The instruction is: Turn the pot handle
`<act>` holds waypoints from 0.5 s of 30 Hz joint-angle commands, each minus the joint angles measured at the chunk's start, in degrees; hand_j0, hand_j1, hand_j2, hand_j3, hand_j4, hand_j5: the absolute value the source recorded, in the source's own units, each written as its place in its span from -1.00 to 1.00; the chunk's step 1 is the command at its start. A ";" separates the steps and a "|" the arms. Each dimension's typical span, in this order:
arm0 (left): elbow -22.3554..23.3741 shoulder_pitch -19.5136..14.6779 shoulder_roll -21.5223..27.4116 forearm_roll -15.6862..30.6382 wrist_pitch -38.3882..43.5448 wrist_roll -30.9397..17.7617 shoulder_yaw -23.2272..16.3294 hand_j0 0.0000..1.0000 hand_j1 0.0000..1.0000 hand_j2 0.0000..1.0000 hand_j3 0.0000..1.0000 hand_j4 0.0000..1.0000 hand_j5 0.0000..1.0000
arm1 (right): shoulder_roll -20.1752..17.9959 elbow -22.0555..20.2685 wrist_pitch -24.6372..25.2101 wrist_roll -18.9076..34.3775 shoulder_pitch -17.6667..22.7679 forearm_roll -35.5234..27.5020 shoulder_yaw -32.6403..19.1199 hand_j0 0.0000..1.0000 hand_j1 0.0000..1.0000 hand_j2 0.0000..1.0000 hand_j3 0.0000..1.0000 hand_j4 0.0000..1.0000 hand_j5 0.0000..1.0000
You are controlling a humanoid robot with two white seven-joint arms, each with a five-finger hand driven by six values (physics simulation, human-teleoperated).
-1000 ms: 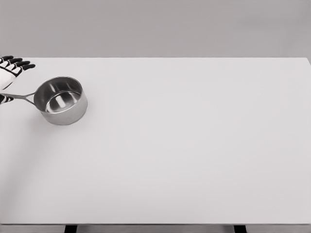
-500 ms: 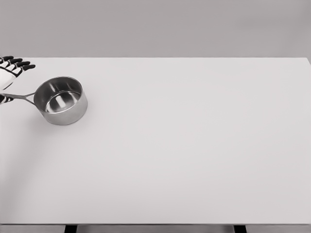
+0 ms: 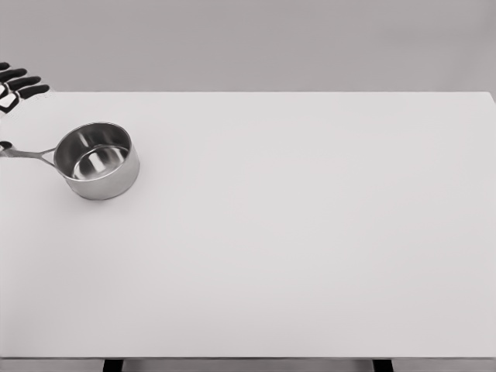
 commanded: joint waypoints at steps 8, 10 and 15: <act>-1.46 -0.61 -2.00 2.56 0.01 -5.53 2.77 1.00 1.00 1.00 1.00 1.00 1.00 | 0.00 0.00 0.00 -0.02 0.00 -0.03 0.01 1.00 1.00 1.00 1.00 1.00 1.00; -1.46 -0.70 -3.67 2.74 0.01 -6.85 1.72 1.00 1.00 1.00 1.00 1.00 1.00 | 0.00 0.00 0.00 0.07 0.00 -0.03 0.01 1.00 1.00 1.00 1.00 1.00 1.00; -1.72 -5.97 -6.40 2.65 0.01 -8.61 -3.56 1.00 1.00 1.00 1.00 1.00 1.00 | 0.00 0.00 0.00 -0.02 0.00 -0.03 0.01 1.00 1.00 1.00 1.00 1.00 1.00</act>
